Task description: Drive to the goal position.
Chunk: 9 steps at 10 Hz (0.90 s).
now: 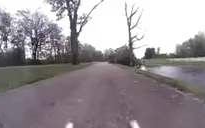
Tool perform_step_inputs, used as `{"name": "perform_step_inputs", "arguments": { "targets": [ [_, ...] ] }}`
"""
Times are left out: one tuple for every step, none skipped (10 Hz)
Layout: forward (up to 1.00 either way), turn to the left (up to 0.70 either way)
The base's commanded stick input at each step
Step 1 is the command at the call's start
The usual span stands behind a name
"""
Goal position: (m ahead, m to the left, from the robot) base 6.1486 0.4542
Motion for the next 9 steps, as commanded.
{"name": "perform_step_inputs", "arguments": {
  "targets": [
    [0.7, 0.0],
    [0.7, 0.0],
    [0.7, 0.0],
    [0.7, 0.0],
    [0.7, 0.0],
    [0.7, 0.0],
    [0.7, 0.0],
    [0.7, 0.0],
    [0.7, 0.0]
  ]
}}
